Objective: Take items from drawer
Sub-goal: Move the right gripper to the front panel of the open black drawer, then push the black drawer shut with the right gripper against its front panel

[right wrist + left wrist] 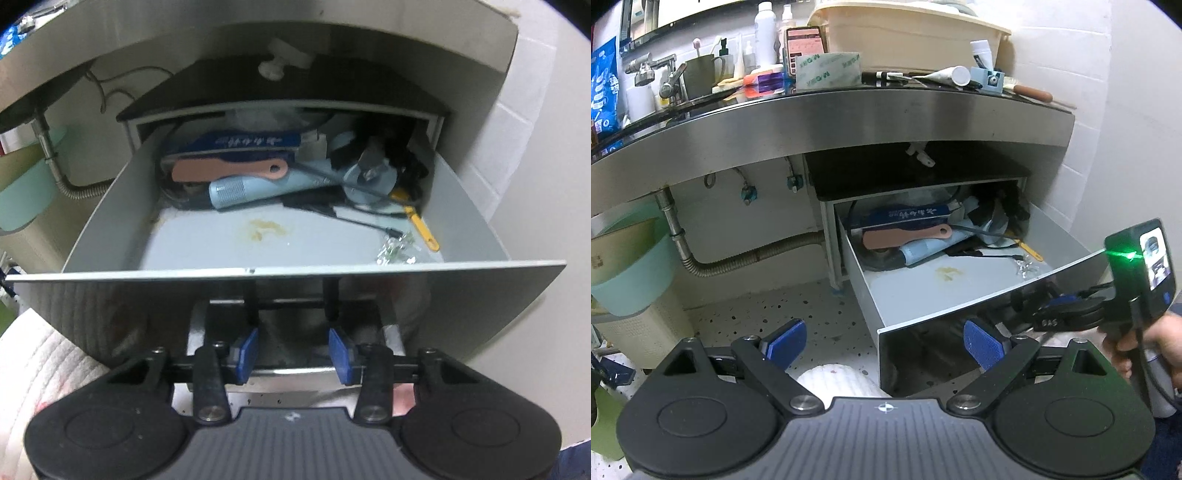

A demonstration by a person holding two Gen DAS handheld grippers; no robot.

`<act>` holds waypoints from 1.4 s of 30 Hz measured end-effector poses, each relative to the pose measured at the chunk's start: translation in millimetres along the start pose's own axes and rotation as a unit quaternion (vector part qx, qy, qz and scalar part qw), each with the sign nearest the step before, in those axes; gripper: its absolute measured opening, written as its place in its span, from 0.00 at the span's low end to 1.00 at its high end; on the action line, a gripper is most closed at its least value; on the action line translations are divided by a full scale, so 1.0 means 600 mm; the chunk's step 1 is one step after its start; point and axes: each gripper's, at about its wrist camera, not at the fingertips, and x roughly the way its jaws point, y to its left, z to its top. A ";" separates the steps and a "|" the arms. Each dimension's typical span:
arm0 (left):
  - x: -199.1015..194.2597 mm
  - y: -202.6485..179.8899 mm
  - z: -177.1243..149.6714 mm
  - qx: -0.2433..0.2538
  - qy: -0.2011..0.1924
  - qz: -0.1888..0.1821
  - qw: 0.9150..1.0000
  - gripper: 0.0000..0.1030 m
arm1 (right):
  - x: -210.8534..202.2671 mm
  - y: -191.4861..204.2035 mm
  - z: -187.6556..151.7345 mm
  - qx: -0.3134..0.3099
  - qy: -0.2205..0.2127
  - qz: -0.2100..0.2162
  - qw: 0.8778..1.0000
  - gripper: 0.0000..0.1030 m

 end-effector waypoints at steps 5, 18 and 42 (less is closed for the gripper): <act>0.003 0.004 -0.001 -0.001 0.003 0.001 1.000 0.90 | 0.011 0.003 0.003 -0.001 0.014 0.001 1.000 0.40; 0.009 0.005 0.004 -0.011 0.001 -0.008 1.000 0.90 | 0.019 -0.011 0.010 0.002 0.027 0.022 0.999 0.42; 0.002 -0.008 -0.001 0.001 0.004 -0.016 1.000 0.90 | 0.061 -0.009 0.055 -0.008 0.033 0.025 0.999 0.43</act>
